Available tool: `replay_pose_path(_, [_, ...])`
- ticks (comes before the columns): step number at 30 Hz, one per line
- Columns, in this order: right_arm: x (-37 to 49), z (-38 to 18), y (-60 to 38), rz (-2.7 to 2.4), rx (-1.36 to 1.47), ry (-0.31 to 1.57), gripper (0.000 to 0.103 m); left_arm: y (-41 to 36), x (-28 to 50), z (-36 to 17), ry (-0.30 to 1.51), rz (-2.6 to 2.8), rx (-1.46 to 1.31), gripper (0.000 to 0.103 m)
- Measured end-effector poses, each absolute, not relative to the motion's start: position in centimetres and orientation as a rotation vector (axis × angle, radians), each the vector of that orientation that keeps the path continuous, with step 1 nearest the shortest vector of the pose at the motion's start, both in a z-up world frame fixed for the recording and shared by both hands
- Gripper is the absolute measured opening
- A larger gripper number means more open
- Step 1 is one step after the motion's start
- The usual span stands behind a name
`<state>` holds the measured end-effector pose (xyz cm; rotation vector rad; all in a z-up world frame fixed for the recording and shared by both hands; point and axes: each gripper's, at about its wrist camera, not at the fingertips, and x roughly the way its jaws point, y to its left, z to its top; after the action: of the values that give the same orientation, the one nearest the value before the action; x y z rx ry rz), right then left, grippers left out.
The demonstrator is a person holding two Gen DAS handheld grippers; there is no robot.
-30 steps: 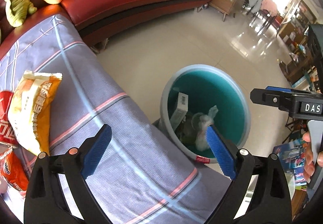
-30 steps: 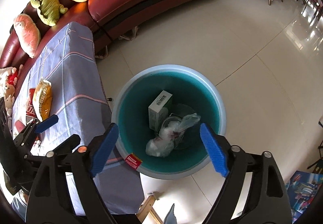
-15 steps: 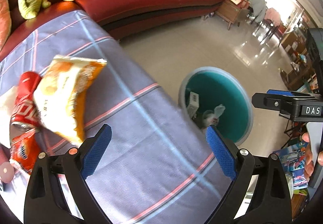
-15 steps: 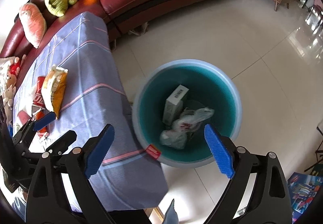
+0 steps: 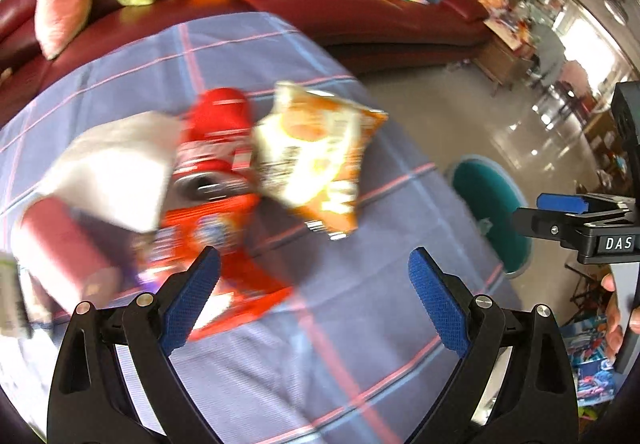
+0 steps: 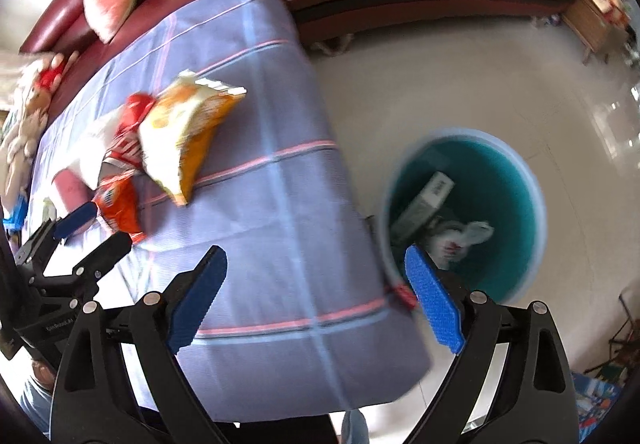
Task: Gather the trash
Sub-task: 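Grasp the pink paper cup with the left tool while the right grasps the red can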
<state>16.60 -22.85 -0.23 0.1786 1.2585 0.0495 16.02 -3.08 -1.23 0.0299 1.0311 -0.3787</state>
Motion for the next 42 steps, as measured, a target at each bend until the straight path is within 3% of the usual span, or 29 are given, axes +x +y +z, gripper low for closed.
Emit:
replay_pose_path(6, [17.9, 0.6, -15.8, 0.143, 0.101, 1.265, 0.087, 4.1, 15.5, -0.5, 1.022, -0.292, -0.006, 0.095])
replay_pose_path(18, [20.9, 0.3, -11.0, 0.193, 0.087, 1.285, 0.087, 13.0, 18.7, -3.1, 1.119, -0.085, -0.251, 0.095])
replay_pose_path(22, [23.0, -0.1, -10.5, 0.196, 0.108, 1.288, 0.087, 13.0, 19.9, -3.4, 1.106, -0.021, -0.25, 0.073])
replay_pose_path(25, [24.7, -0.3, -10.2, 0.204, 0.122, 1.29, 0.086, 12.3, 20.6, -3.6, 1.089, -0.003, -0.239, 0.072])
replay_pose_path(26, [25.4, -0.4, -9.9, 0.207, 0.128, 1.287, 0.083, 12.0, 20.7, -3.7, 1.085, 0.0, -0.232, 0.072])
replay_pose_path(29, [27.2, -0.9, -9.2, 0.238, 0.153, 1.302, 0.058, 11.4, 21.2, -4.5, 1.101, 0.006, -0.225, 0.075])
replay_pose_path(30, [27.8, -1.2, -8.9, 0.246, 0.157, 1.31, 0.054, 11.2, 21.3, -4.9, 1.11, 0.009, -0.224, 0.075])
replay_pose_path(33, [29.3, -1.7, -8.1, 0.261, 0.167, 1.32, 0.054, 11.4, 21.9, -6.1, 1.13, 0.002, -0.246, 0.073])
replay_pose_path(35, [30.5, -2.0, -7.8, 0.277, 0.186, 1.326, 0.054, 11.6, 21.8, -5.9, 1.103, 0.005, -0.232, 0.065])
replay_pose_path(42, [33.2, -4.5, -5.9, 0.274, 0.168, 1.382, 0.057, 12.8, 21.6, -5.6, 1.089, -0.022, -0.229, 0.063])
